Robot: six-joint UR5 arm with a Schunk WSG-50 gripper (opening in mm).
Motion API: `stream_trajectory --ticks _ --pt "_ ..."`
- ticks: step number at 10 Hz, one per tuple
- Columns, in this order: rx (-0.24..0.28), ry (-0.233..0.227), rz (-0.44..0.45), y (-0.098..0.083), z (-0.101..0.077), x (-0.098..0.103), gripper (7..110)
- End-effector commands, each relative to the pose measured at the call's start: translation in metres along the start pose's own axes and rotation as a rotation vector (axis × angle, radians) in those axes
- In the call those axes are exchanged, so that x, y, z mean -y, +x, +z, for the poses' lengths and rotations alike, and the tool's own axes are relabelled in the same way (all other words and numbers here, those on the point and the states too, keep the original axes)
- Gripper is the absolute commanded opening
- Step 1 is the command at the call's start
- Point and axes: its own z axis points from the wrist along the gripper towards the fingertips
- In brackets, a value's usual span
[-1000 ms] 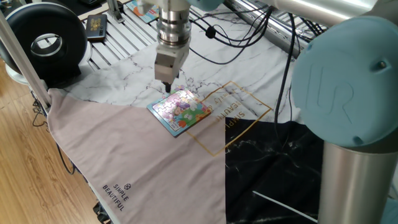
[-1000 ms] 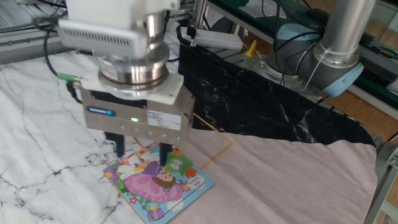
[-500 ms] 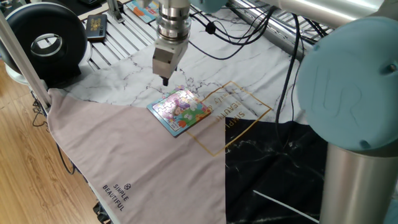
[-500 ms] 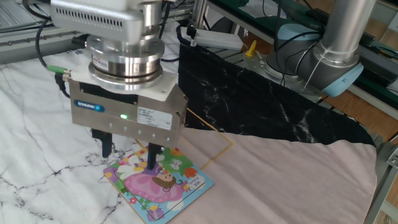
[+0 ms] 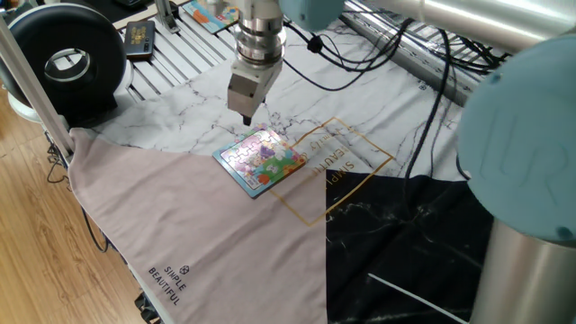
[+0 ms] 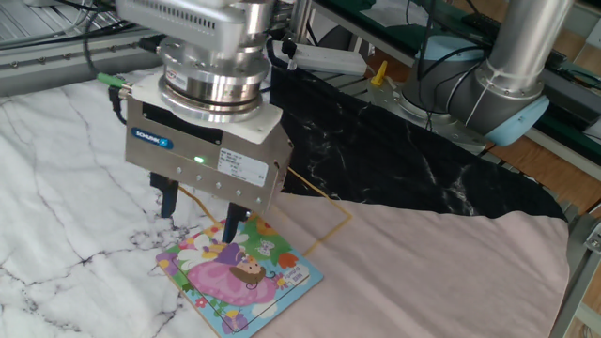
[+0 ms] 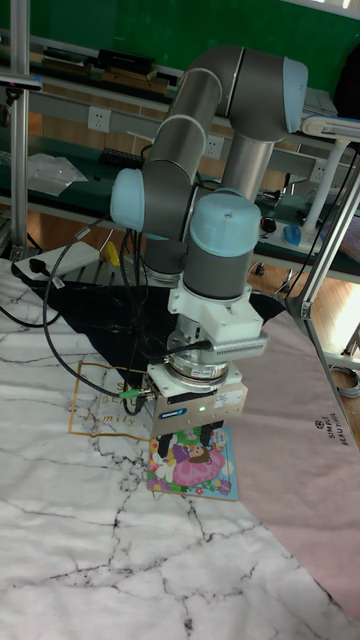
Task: Assemble one piece of a puzzle
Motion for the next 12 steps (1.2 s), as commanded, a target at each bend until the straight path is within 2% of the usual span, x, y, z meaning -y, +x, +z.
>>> stream_trajectory --ticks 1,3,4,5,6,7,8,9,10,11,12 --pt "0.042 -0.027 0.041 0.008 0.007 0.005 66" --pt "-0.002 -0.052 0.121 0.023 0.009 0.001 66" --pt "-0.035 -0.052 0.136 0.034 0.014 0.008 66" --pt "-0.045 -0.061 0.13 0.038 0.015 0.01 66" --pt "-0.029 -0.055 0.124 0.035 0.01 0.013 44" --pt "-0.021 -0.034 0.126 0.034 0.006 0.019 44" --pt "0.001 -0.023 0.128 0.023 0.005 0.02 44" --pt "0.003 0.007 0.12 0.006 0.001 0.027 44" --pt "0.003 -0.016 0.133 -0.006 -0.003 0.023 44" --pt "0.015 -0.072 0.16 -0.01 -0.004 0.009 44" --pt "0.03 -0.07 0.179 -0.013 -0.004 0.01 44"
